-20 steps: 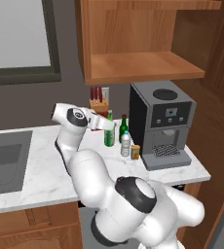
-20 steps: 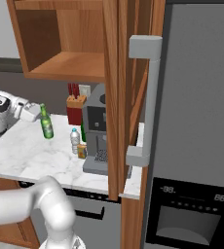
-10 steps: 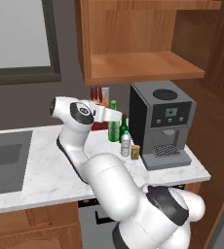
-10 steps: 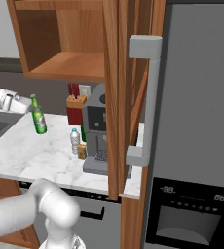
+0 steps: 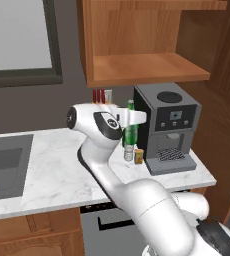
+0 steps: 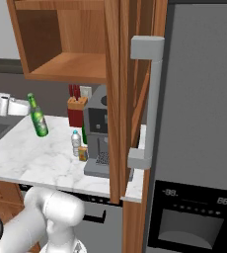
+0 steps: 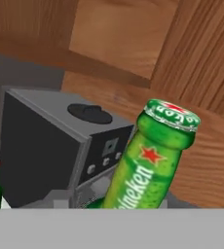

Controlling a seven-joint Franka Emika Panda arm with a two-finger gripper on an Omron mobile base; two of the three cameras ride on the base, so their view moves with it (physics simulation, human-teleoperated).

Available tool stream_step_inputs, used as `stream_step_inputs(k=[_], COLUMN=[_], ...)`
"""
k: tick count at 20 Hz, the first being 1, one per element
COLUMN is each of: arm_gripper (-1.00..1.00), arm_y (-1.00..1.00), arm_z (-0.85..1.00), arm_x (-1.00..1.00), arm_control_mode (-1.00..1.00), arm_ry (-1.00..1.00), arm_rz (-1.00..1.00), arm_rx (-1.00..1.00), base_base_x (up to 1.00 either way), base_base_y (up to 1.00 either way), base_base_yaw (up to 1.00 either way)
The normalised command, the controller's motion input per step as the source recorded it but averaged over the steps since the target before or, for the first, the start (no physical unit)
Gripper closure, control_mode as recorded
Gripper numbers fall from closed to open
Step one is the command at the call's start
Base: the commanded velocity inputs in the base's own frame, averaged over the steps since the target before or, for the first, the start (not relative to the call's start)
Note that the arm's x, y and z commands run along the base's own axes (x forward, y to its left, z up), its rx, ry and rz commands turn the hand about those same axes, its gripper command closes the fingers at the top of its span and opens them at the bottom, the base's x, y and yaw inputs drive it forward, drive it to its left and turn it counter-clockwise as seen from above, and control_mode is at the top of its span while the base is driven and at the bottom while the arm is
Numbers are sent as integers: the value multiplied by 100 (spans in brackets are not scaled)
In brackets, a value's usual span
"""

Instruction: Sort all alcoholic drinks to one cabinet, and non-alcoholic drinks to the other.

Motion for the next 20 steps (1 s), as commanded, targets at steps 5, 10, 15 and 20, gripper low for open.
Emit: stream_step_inputs(k=[5,10,15,20], arm_gripper=[100,100,100,100], arm_y=[-4,0,0,0], arm_z=[66,59,55,49], arm_x=[-24,-9,0,0], arm_control_mode=[-100,-100,-100,-100], arm_ry=[-7,-5,-2,0], arm_rz=[3,-3,-13,-15], arm_rx=[0,0,0,0], base_base_x=[0,0,0,0], base_base_y=[0,0,0,0], base_base_yaw=[0,0,0,0])
